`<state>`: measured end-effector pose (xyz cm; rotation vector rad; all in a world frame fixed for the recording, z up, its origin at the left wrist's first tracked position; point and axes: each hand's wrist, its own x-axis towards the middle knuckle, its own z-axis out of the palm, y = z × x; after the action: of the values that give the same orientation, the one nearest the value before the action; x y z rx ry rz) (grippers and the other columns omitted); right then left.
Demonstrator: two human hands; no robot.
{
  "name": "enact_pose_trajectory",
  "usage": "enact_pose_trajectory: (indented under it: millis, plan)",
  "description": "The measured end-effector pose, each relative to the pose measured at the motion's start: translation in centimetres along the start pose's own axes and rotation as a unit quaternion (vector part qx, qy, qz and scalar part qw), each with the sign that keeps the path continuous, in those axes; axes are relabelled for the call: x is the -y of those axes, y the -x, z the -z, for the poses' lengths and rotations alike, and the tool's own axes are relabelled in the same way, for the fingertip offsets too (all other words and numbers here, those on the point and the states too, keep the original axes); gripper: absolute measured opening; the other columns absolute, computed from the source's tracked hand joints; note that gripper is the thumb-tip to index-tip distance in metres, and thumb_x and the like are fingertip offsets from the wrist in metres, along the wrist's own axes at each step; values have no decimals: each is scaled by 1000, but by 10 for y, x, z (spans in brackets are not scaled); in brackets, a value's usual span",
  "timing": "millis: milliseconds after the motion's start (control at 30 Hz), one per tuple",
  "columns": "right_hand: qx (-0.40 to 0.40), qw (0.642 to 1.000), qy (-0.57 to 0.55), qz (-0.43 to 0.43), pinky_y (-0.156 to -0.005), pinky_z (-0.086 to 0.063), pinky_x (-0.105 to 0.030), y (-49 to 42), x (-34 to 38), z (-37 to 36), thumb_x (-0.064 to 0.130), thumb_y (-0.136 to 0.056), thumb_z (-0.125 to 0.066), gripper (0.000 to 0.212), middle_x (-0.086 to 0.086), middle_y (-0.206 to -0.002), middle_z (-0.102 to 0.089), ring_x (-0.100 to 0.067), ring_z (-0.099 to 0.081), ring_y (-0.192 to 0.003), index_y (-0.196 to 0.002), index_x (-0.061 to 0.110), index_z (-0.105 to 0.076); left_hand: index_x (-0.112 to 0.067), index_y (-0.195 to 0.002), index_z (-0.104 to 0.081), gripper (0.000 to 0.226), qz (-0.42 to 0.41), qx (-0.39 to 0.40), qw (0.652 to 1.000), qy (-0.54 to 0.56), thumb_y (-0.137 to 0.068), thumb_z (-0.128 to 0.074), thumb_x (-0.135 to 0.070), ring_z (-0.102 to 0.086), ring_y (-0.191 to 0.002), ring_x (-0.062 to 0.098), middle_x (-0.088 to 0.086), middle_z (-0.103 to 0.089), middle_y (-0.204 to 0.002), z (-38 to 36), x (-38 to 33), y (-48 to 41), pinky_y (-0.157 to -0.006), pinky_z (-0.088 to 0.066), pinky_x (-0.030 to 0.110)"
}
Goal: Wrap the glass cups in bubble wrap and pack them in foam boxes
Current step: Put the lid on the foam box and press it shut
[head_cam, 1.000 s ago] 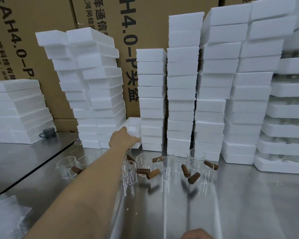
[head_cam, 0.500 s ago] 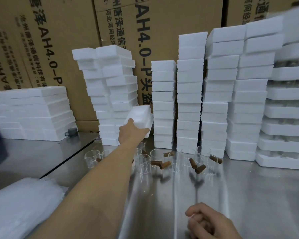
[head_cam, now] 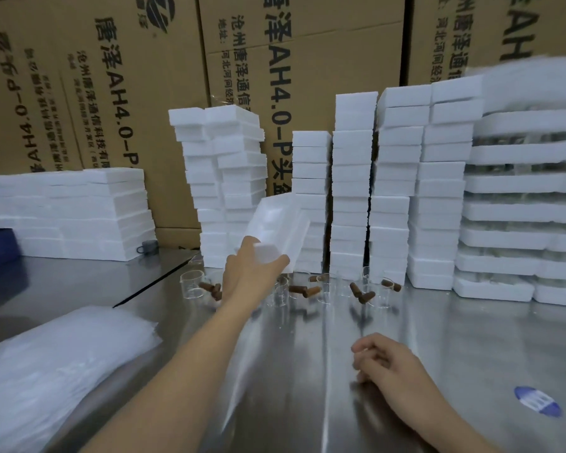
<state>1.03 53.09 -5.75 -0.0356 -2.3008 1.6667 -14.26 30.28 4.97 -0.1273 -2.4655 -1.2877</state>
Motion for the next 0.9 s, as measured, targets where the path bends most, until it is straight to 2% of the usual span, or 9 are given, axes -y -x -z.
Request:
enact_pose_trajectory:
  millis: [133, 233, 300, 400, 500, 667, 767, 833, 900]
  plan:
    - [-82, 996, -21, -17, -61, -51, -23, 14, -7, 6, 3, -96, -68, 16, -12, -78, -74, -19, -72, -68, -88, 15, -75, -49, -114, -44, 58, -26, -5, 998, 58, -67, -65, -74, -63, -90, 15, -9, -59, -104, 4, 15, 75, -64, -51, 33]
    - [-146, 987, -59, -34, -64, -51, -31, 32, -9, 11, 20, -99, -70, 13, -8, -86, -75, -17, -71, -74, -88, 24, -76, -54, -115, -42, 57, -46, 48, 996, 59, -67, -63, -78, -62, -94, 9, -11, -60, -110, -8, 18, 122, -65, -47, 25]
    - [-181, 976, -114, -44, -65, -55, -34, 41, -2, 15, 38, -101, -66, 12, -11, -100, -74, -23, -70, -82, -98, 28, -72, -56, -115, -41, 56, -67, 89, 993, 42, -69, -64, -77, -61, -97, 8, -14, -57, -113, -21, 12, 147, -71, -53, 29]
    - [-191, 967, -156, -67, -71, -59, -38, 46, 16, 26, 60, -101, -54, 35, -2, -117, -66, -27, -71, -99, -123, 33, -57, -55, -118, -41, 58, -109, 138, 984, 4, -69, -65, -76, -60, -103, 14, -12, -53, -119, -36, -1, 177, -80, -57, 37]
    - [-188, 964, -173, -76, -71, -59, -38, 47, 23, 39, 75, -92, -56, 60, -3, -115, -70, -24, -76, -92, -137, 36, -46, -53, -124, -37, 63, -154, 167, 972, -68, -71, -60, -78, -55, -111, 22, -9, -44, -121, -45, -9, 198, -88, -55, 43]
    - [-169, 962, -173, -126, -82, -65, -50, 38, 8, 58, 69, -74, -81, 90, -8, -127, -70, -31, -79, -92, -147, 32, -44, -52, -138, -33, 75, -230, 156, 949, -148, -76, -47, -91, -53, -123, 24, -7, -48, -122, -55, -11, 211, -91, -49, 44]
    - [-180, 962, -156, -137, -77, -64, -45, 31, 6, 67, 69, -72, -74, 79, -7, -124, -72, -32, -78, -95, -137, 27, -57, -62, -148, -22, 83, -245, 161, 948, -124, -76, -46, -95, -58, -120, 22, -9, -54, -121, -54, -12, 214, -93, -50, 46]
    - [-213, 961, -123, -128, -87, -60, -44, 32, 6, 73, 70, -78, -66, 69, -1, -122, -71, -28, -74, -104, -131, 27, -61, -70, -148, -18, 83, -230, 181, 954, -61, -76, -52, -93, -63, -108, 16, -14, -58, -112, -54, -11, 213, -90, -54, 45]
    - [-255, 958, -62, -117, -86, -50, -32, 36, 6, 79, 72, -86, -60, 60, 10, -124, -64, -20, -63, -112, -130, 32, -58, -73, -146, -16, 85, -214, 201, 956, -16, -75, -61, -87, -62, -101, 9, -17, -58, -107, -55, -9, 211, -86, -55, 41]
